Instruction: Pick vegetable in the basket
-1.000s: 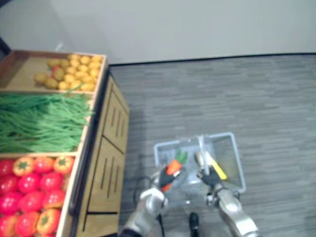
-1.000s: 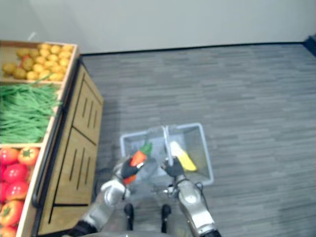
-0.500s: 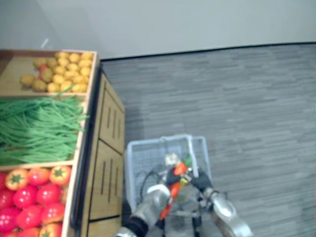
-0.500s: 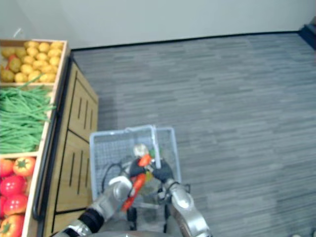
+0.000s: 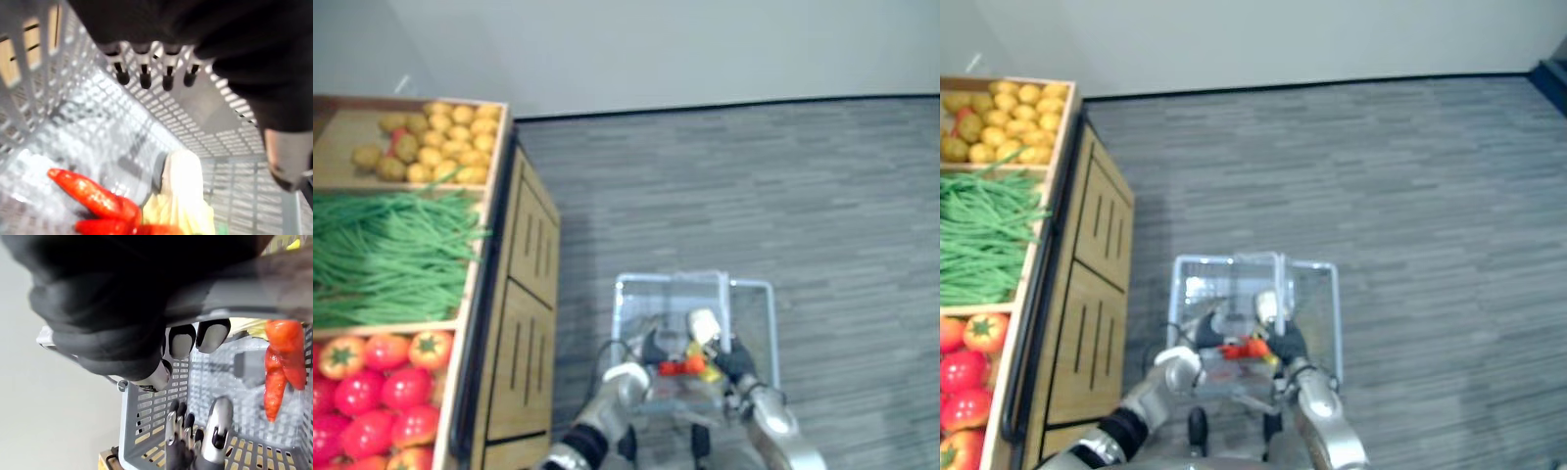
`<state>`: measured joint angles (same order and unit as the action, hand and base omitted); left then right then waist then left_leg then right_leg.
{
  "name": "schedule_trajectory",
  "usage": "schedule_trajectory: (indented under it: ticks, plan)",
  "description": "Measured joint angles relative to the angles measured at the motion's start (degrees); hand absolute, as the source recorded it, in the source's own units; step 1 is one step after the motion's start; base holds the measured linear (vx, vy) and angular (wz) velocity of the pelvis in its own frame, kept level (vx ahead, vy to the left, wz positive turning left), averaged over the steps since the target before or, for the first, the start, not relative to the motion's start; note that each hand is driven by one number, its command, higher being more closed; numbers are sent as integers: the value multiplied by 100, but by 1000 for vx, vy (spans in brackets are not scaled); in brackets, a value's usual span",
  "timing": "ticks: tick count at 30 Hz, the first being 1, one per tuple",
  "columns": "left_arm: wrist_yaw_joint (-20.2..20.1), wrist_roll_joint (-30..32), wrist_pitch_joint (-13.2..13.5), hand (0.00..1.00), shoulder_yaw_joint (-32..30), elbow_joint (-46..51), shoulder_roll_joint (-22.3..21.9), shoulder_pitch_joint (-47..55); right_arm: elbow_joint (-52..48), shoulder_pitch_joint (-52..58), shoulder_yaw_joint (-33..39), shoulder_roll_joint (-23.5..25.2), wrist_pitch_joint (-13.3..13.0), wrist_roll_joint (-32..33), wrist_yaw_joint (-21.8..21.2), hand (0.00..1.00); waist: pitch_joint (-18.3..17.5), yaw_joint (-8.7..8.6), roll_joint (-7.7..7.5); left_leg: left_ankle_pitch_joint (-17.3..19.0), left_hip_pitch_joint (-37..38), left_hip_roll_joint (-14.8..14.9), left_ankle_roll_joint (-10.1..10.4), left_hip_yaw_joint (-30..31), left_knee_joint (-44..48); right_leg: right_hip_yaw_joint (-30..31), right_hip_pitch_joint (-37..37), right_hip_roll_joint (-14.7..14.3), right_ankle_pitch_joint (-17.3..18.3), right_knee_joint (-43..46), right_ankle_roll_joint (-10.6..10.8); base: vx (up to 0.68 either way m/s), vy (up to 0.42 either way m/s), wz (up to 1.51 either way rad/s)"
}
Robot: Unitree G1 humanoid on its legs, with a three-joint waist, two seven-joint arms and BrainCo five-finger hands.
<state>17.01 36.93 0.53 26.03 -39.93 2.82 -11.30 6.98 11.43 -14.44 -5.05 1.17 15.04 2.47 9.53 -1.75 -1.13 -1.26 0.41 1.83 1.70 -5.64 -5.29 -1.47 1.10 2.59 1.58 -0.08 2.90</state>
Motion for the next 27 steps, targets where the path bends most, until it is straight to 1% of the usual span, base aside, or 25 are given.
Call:
schedule_trajectory:
  ticks: [2, 4, 6, 7, 8, 10, 11, 12, 13, 14, 15, 16, 17, 18, 20, 22, 23, 24, 25, 27]
  plan:
    - [2, -85, 31, 0, -22, 245, 0, 168, 367, -1, 233, 123, 4, -204, 19, 100, -3, 7, 3, -1, 33, -9, -1, 7, -1, -15, -44, 10, 0, -12, 1, -4, 2, 3]
    - [-6, -336, 183, 0, -82, 707, 22, 462, 855, -5, 636, 304, 29, -566, 79, 100, -8, 17, 11, -11, 46, -25, -16, 14, -8, -24, -59, 24, 2, -11, 3, 0, 0, 0]
    - [-61, -638, 260, 0, -175, 1075, 78, 695, 1207, -18, 1062, 405, 86, -786, 138, 100, -11, 22, 17, -17, 51, -36, -25, 23, -9, -36, -70, 35, 2, -10, 4, -16, 13, 5]
    - [-158, -986, 341, 0, -260, 1489, 230, 942, 1539, -32, 1549, 440, 174, -942, 254, 100, -17, 28, 27, -20, 66, -46, -31, 36, -11, -49, -92, 45, 3, -9, 7, -13, 14, 4]
    - [-207, -1196, 406, 0, -346, 1649, 264, 1048, 1645, -48, 1731, 437, 190, -1048, 297, 100, -21, 32, 34, -22, 68, -49, -33, 37, -12, -54, -94, 49, 2, -11, 9, 0, 0, 0]
    - [-313, -1741, 479, 0, -666, 2203, 427, 1395, 1971, -194, 2317, 435, 228, -1262, 493, 100, -45, 28, 70, -34, 73, -63, -52, 81, -14, -95, -121, 63, -5, -18, 20, -14, 10, 13]
    - [-444, -2229, 575, 0, -863, 2404, 471, 1537, 2147, -191, 2571, 411, 241, -1370, 599, 100, -107, 28, 99, -38, 72, -74, -57, 147, -18, -154, -151, 75, -3, -38, 22, -9, 6, 21]
    - [-482, -2377, 609, 0, -986, 2511, 473, 1617, 2252, -191, 2666, 406, 241, -1415, 652, 100, -134, 45, 108, -38, 74, -76, -57, 153, -26, -164, -167, 78, -3, -57, 22, -3, 4, 18]
    - [-554, -2805, 684, 0, -1212, 2682, 464, 1757, 2429, -215, 2845, 382, 244, -1507, 731, 100, -171, 54, 134, -38, 79, -80, -57, 177, -42, -191, -202, 82, -7, -89, 27, 1, 1, 10]
    - [-653, -3435, 765, 0, -1440, 2710, 459, 1812, 2562, -229, 2965, 345, 249, -1526, 742, 100, -198, 54, 163, -38, 96, -82, -57, 195, -46, -219, -240, 85, -7, -109, 27, 0, -3, 10]
    - [-689, -3694, 779, 0, -1540, 2706, 454, 1824, 2615, -230, 2995, 329, 258, -1534, 748, 100, -217, 55, 173, -38, 100, -82, -57, 204, -48, -231, -250, 85, -7, -116, 27, 2, -9, 10]
    - [-740, -4162, 809, 0, -1741, 2657, 414, 1823, 2752, -230, 2997, 294, 268, -1585, 751, 100, -252, 55, 185, -38, 101, -81, -57, 234, -49, -265, -271, 83, -7, -134, 27, 3, -10, 13]
    - [-737, -4354, 845, 0, -1938, 2476, 363, 1786, 2871, -225, 3012, 295, 303, -1630, 745, 100, -267, 51, 194, -39, 117, -79, -56, 272, -50, -301, -325, 79, -9, -176, 27, 12, -15, 12]
    - [-720, -4331, 856, 0, -2010, 2306, 354, 1752, 2939, -241, 3019, 292, 306, -1630, 740, 100, -267, 54, 194, -39, 141, -77, -56, 275, -51, -307, -353, 76, -13, -199, 30, 12, -17, 8]
    - [-703, -4279, 860, 0, -2241, 1564, 354, 1640, 3068, -342, 3117, 311, 334, -1629, 747, 100, -272, 52, 202, -34, 216, -68, -49, 280, -54, -315, -442, 64, -13, -223, 30, 0, 0, 0]
    - [-579, -3998, 667, 0, -2629, 358, 351, 1487, 3298, -454, 3217, 305, 340, -1631, 838, 100, -278, 49, 170, -20, 286, -56, -31, 279, -58, -317, -542, 50, -14, -285, 29, 0, 0, 0]
    - [-557, -3944, 622, 0, -2729, 51, 355, 1478, 3366, -484, 3222, 288, 343, -1631, 854, 100, -282, 49, 164, -18, 287, -52, -28, 278, -58, -317, -543, 46, -14, -287, 29, 0, 0, 0]
    - [-459, -3657, 489, 0, -2937, -507, 365, 1431, 3458, -528, 3232, 274, 350, -1631, 860, 100, -280, 45, 146, -16, 287, -43, -25, 272, -58, -313, -542, 38, -14, -289, 28, 5, -18, -4]
    - [-340, -3275, 284, 0, -3123, -969, 369, 1440, 3503, -552, 3245, 274, 351, -1631, 864, 100, -281, 47, 130, -11, 295, -35, -18, 250, -57, -296, -543, 32, -15, -292, 27, 10, -16, -5]
    - [-315, -2900, 78, 0, -3411, -1496, 368, 1528, 3587, -603, 3302, 267, 352, -1632, 862, 100, -281, 49, 116, 4, 340, -28, 0, 186, -57, -252, -558, 26, -15, -292, 27, 11, -9, -10]
